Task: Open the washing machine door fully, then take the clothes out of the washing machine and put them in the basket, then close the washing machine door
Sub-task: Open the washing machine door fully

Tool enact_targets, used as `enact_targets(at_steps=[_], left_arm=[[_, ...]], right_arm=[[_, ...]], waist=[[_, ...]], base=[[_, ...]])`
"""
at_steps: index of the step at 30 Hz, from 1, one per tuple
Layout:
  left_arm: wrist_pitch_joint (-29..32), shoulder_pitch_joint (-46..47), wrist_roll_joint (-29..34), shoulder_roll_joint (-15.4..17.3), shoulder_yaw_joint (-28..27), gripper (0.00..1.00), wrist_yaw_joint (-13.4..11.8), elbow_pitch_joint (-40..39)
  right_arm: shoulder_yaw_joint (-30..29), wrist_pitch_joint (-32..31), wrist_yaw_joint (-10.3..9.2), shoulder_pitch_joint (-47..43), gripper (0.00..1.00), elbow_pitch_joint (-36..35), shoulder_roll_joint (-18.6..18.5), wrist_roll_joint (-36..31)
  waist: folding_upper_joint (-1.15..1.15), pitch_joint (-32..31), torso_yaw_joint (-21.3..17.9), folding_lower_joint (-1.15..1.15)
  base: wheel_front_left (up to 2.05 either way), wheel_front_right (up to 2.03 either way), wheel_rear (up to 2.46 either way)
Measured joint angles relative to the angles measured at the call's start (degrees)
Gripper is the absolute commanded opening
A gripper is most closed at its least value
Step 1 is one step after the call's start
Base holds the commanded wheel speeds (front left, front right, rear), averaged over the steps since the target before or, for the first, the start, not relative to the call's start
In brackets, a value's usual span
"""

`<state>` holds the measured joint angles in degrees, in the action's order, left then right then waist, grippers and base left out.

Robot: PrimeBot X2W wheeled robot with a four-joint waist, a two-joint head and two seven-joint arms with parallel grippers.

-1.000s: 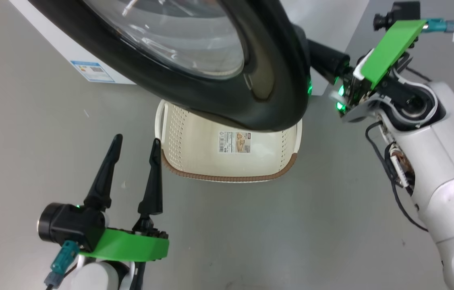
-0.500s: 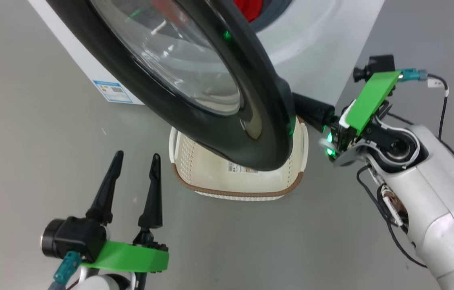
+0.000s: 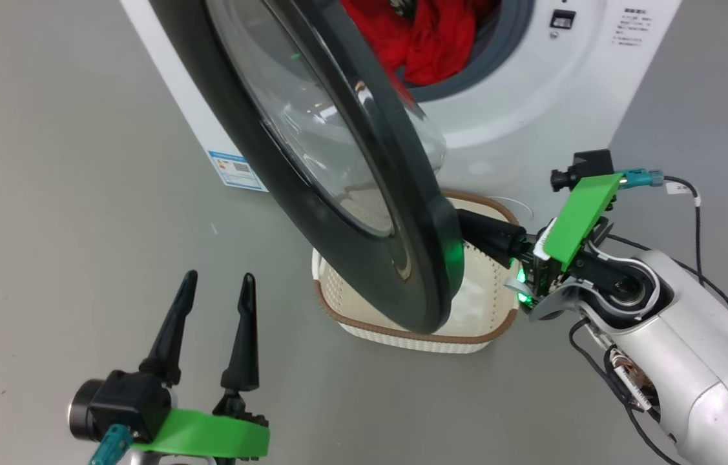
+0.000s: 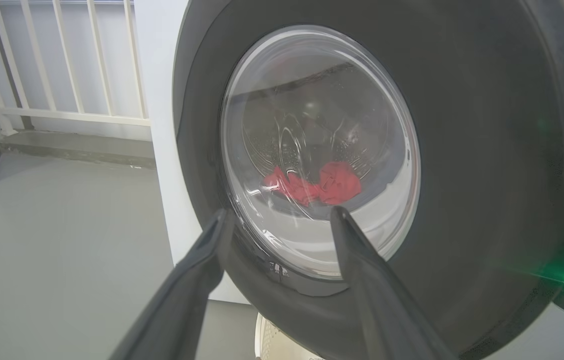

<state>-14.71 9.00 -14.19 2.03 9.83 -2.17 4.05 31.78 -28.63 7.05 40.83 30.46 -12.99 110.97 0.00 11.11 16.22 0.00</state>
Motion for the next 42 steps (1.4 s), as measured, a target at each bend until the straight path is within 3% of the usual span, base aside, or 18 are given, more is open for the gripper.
enact_targets(at_steps=[32, 42], left_arm=[[0.00, -3.22, -1.48, 0.03, 0.74, 1.00, -1.42, -0.23], [0.00, -4.31, -1.64, 0.04, 0.63, 1.00, -1.93, -0.87]], right_arm=[[27.62, 16.50, 0.00, 1.25, 0.00, -14.85, -11.92, 22.26], [33.26, 19.34, 0.00, 4.85, 0.00, -18.33, -13.24, 25.77]], waist=[[0.00, -4.96, 12.36, 0.00], [0.00, -4.83, 13.92, 0.00]], base=[[0.00, 0.00, 0.00], [0.00, 0.00, 0.00]])
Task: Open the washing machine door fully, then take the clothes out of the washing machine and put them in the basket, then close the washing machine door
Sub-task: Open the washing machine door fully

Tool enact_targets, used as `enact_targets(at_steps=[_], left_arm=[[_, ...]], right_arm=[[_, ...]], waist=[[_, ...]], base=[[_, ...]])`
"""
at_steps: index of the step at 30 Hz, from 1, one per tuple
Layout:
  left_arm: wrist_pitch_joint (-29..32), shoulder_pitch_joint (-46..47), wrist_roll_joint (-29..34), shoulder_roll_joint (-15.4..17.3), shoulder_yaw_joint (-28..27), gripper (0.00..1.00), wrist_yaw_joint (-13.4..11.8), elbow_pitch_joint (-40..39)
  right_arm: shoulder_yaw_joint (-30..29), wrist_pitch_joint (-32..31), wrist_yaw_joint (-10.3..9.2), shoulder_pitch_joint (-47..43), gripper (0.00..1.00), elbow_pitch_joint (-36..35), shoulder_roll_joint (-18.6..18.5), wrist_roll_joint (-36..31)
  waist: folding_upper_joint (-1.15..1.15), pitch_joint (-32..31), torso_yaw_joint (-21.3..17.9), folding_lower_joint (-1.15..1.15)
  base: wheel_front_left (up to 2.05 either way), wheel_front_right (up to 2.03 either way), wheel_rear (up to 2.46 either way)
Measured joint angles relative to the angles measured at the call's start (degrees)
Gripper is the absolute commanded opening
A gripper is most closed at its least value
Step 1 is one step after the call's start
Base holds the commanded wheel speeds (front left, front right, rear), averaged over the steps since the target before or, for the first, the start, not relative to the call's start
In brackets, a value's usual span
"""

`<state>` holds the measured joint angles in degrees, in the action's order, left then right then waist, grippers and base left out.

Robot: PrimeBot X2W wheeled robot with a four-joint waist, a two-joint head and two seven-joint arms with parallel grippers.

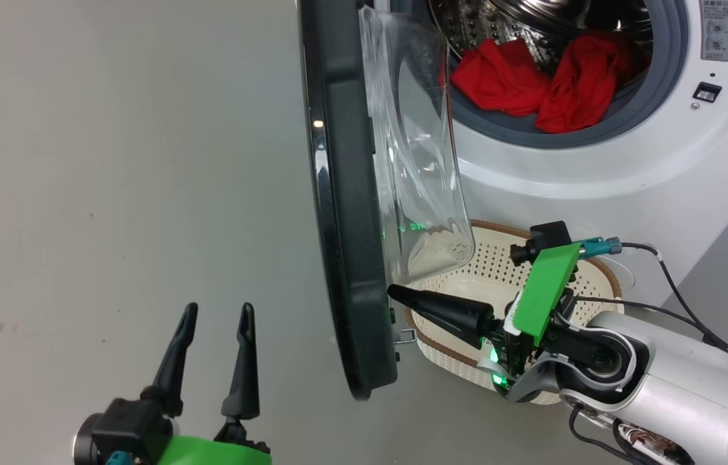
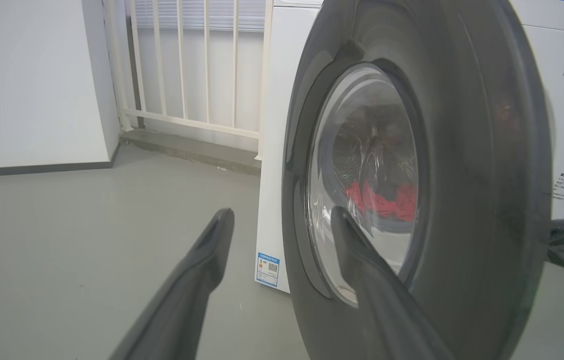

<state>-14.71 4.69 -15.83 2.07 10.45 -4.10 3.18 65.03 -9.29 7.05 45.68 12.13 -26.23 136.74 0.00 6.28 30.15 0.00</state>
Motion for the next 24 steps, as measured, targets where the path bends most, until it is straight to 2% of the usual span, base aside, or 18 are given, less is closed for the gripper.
enact_targets(at_steps=[11, 24], left_arm=[[0.00, -0.34, -0.42, 0.00, -0.36, 1.00, -0.24, -0.94], [0.00, -1.07, -1.00, 0.00, -0.41, 1.00, -0.47, -1.26]], right_arm=[[3.90, 1.33, 0.00, 2.89, 0.00, -1.07, -0.92, 2.44], [5.68, 1.75, 0.00, 3.65, 0.00, -1.19, -0.85, 3.38]], waist=[[0.00, 0.33, 0.25, 0.00], [0.00, 0.19, 0.37, 0.00]], base=[[0.00, 0.00, 0.00], [0.00, 0.00, 0.00]])
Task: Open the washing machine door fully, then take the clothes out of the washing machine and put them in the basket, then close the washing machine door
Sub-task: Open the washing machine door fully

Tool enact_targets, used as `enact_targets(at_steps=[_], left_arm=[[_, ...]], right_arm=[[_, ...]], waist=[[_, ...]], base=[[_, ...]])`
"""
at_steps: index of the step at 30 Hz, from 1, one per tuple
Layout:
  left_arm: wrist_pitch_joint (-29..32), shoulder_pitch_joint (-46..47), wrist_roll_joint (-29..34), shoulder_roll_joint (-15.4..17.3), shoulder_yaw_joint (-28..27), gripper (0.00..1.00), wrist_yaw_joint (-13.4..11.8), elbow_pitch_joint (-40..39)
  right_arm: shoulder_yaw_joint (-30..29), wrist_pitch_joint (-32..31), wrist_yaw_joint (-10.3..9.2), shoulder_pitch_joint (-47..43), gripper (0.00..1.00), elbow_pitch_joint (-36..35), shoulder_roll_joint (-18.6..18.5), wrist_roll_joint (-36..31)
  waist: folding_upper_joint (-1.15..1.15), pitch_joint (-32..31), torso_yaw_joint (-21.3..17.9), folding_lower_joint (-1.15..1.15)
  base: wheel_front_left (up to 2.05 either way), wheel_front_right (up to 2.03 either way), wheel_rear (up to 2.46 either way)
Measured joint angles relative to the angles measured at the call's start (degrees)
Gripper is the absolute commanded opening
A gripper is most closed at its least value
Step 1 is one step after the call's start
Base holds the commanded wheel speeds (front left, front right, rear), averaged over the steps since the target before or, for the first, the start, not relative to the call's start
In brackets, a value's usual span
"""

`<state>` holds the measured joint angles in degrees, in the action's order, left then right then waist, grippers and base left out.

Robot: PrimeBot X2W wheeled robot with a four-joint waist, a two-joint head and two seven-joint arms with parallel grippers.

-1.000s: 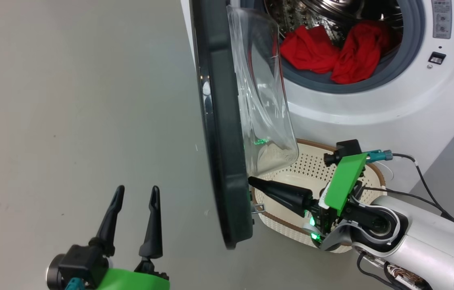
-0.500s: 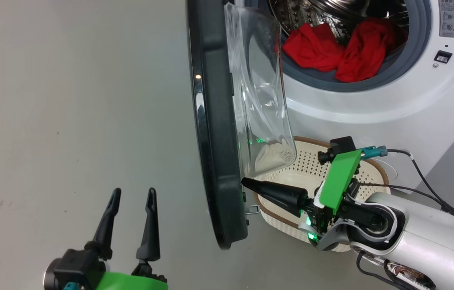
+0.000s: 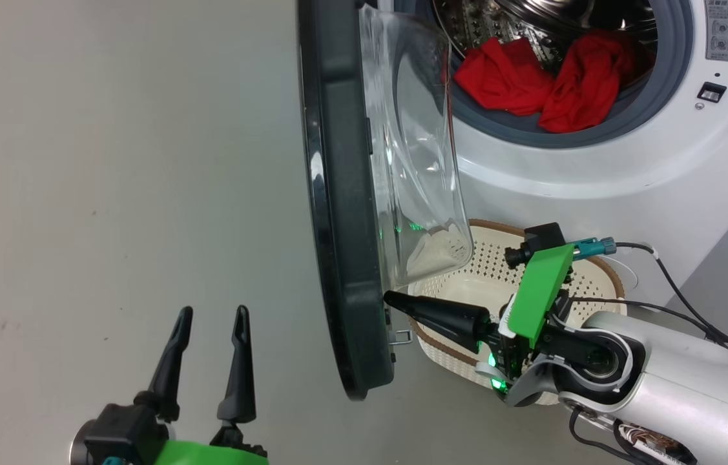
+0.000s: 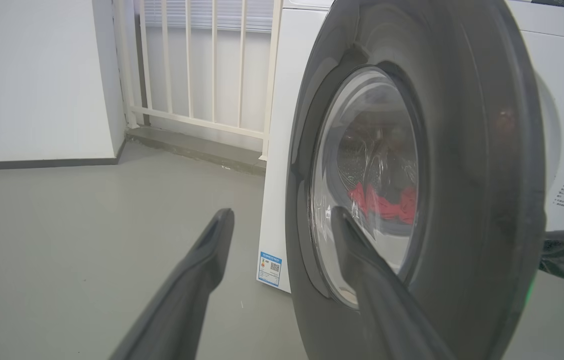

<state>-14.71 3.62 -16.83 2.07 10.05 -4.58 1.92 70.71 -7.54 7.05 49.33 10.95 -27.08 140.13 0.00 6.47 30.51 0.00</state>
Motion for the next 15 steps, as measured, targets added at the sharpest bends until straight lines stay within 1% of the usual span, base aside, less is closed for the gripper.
enact_targets(at_steps=[4, 9, 10, 11, 12, 13, 14, 15], left_arm=[[0.00, 0.00, 0.00, 0.00, 0.00, 1.00, 0.00, 0.01], [0.00, 0.00, -0.01, 0.00, 0.03, 1.00, 0.05, 0.19], [0.00, 0.00, -0.02, 0.00, 0.08, 1.00, 0.07, 0.32], [0.00, 0.00, -0.11, 0.00, 0.09, 1.00, 0.07, 0.45], [0.00, 0.01, -0.30, 0.00, 0.12, 1.00, 0.08, 0.58], [0.00, 0.01, -0.42, 0.00, 0.14, 1.00, 0.09, 0.76], [0.00, 0.01, -0.42, 0.01, 0.18, 1.00, 0.12, 0.89], [0.00, 0.02, -0.42, 0.01, 0.22, 1.00, 0.14, 1.05]], right_arm=[[0.15, 0.25, 0.00, 0.00, 0.00, 0.03, 0.07, 0.00], [0.12, 3.03, 0.00, 0.00, 0.00, 0.20, -0.02, -0.22], [0.15, 3.90, 0.00, 0.00, 0.05, 0.25, -0.03, -0.97], [0.27, 5.00, 0.00, 0.02, 0.25, 0.38, -0.04, -2.33], [0.56, 6.37, 0.00, 0.05, 0.43, 0.69, -0.11, -4.33], [0.89, 7.95, 0.00, 0.10, 0.51, 1.03, -0.20, -6.37], [1.27, 9.65, 0.00, 0.21, 0.79, 1.44, -0.26, -8.57], [1.57, 11.40, 0.00, 0.31, 0.98, 1.90, -0.26, -10.67]], waist=[[0.00, -0.11, -0.06, 0.00], [0.00, -0.39, -0.22, 0.00], [0.00, -0.50, -0.26, 0.00], [0.00, -0.62, -0.30, 0.00], [0.00, -0.76, -0.34, 0.00], [0.00, -0.90, -0.39, 0.00], [0.00, -1.05, -0.43, 0.00], [0.00, -1.21, -0.48, 0.00]], base=[[0.00, 0.00, 0.00], [0.00, 0.00, 0.00], [0.00, 0.00, 0.00], [0.00, 0.00, 0.00], [0.00, 0.00, 0.00], [0.00, 0.00, 0.00], [0.00, 0.00, 0.00], [0.00, 0.00, 0.00]])
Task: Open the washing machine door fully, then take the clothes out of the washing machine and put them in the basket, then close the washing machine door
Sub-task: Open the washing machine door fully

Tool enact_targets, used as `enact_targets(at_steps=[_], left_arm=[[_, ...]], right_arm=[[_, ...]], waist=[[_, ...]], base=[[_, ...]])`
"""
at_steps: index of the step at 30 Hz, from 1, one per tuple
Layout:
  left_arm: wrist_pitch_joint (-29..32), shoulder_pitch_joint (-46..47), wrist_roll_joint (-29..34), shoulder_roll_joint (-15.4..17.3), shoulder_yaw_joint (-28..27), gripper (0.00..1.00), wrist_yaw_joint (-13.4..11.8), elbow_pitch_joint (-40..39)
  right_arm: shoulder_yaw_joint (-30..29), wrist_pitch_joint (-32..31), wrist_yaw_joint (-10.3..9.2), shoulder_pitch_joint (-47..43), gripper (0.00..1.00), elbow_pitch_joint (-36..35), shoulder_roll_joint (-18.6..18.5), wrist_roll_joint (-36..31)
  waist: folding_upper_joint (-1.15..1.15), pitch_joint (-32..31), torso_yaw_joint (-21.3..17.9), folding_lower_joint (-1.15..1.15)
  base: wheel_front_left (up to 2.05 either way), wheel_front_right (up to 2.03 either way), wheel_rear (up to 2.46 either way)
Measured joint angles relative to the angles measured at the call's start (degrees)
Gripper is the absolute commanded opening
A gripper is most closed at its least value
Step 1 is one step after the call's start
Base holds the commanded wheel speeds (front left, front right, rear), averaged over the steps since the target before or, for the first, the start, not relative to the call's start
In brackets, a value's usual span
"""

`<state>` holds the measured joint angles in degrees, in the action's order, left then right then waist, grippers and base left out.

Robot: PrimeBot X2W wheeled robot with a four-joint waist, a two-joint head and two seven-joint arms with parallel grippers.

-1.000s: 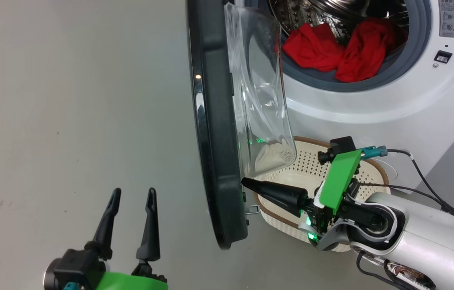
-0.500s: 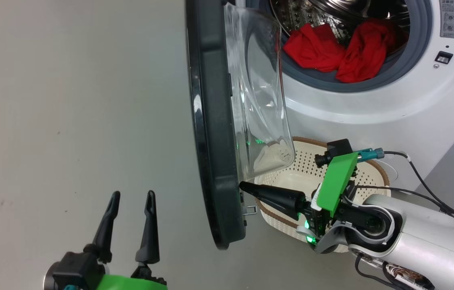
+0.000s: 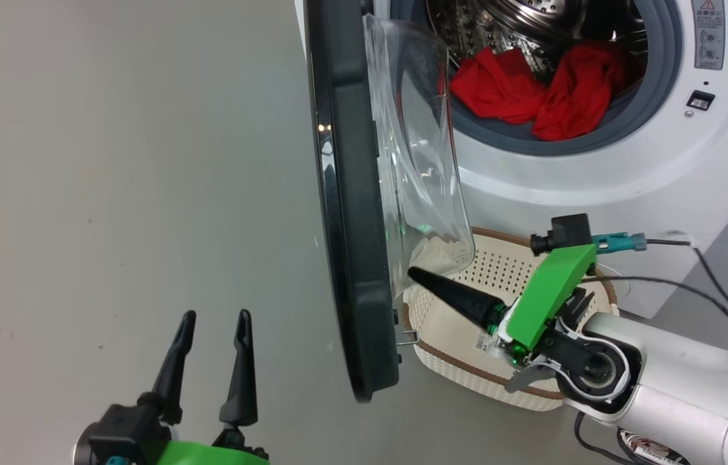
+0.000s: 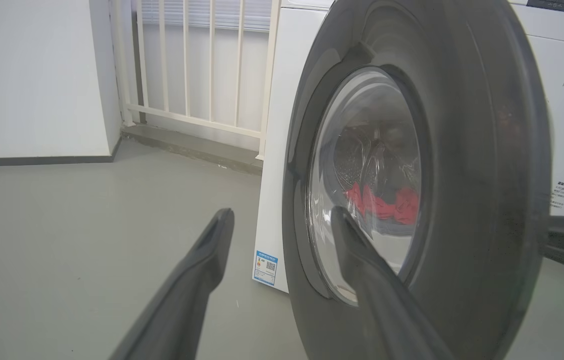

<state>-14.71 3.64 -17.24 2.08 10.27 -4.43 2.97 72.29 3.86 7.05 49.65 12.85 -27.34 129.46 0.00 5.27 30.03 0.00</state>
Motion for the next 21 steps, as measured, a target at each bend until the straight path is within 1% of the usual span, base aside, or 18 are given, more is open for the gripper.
enact_targets(at_steps=[1, 4, 6, 8, 11, 13, 16, 21], left_arm=[[0.00, 0.01, 0.00, 0.00, 0.03, 1.00, 0.01, 0.13], [0.00, 0.03, -0.01, 0.18, 0.11, 1.00, 0.42, 0.64], [0.00, 0.03, -0.10, 0.33, 0.14, 1.00, 0.43, 0.98], [0.00, 0.03, -0.37, 0.53, 0.14, 1.00, 0.44, 1.15], [0.00, 0.03, -0.52, 0.80, 0.08, 1.00, 0.44, 1.24], [0.00, 0.03, -0.58, 0.84, 0.03, 1.00, 0.43, 1.24], [0.00, 0.02, -0.59, 0.99, -0.15, 1.00, 0.40, 1.22], [0.00, -0.01, -0.93, 1.00, -0.23, 1.00, 0.31, 0.99]], right_arm=[[0.36, 1.90, 0.00, 0.12, 1.00, 0.47, -0.01, -2.48], [1.02, 6.67, 0.00, 0.18, 1.00, 2.41, 0.12, -8.90], [1.23, 8.76, 0.01, 0.17, 1.00, 4.92, 0.26, -14.27], [1.32, 9.90, 0.01, 0.16, 1.00, 8.49, 0.75, -19.84], [0.89, 10.34, 0.01, 0.05, 1.00, 14.59, 2.87, -27.82], [-2.70, 10.36, 0.02, -0.48, 1.00, 18.83, 5.09, -34.00], [-10.44, 10.36, 0.07, -1.75, 1.00, 23.69, 8.61, -44.32], [-24.87, 10.45, 0.08, -6.83, 1.00, 28.19, 13.51, -63.99]], waist=[[0.00, -0.18, -0.05, 0.00], [0.00, -0.75, -0.20, 0.00], [0.00, -1.18, -0.31, 0.00], [0.00, -1.60, -0.48, 0.00], [0.00, -1.98, -0.96, 0.00], [0.00, -2.15, -1.40, 0.00], [0.00, -2.32, -2.08, 0.00], [0.00, -2.28, -3.01, 0.00]], base=[[0.00, 0.00, 0.00], [0.00, 0.00, 0.00], [0.00, 0.00, 0.00], [0.00, 0.00, 0.00], [0.00, 0.00, 0.00], [0.00, 0.00, 0.00], [0.00, 0.00, 0.00], [0.00, 0.00, 0.00]])
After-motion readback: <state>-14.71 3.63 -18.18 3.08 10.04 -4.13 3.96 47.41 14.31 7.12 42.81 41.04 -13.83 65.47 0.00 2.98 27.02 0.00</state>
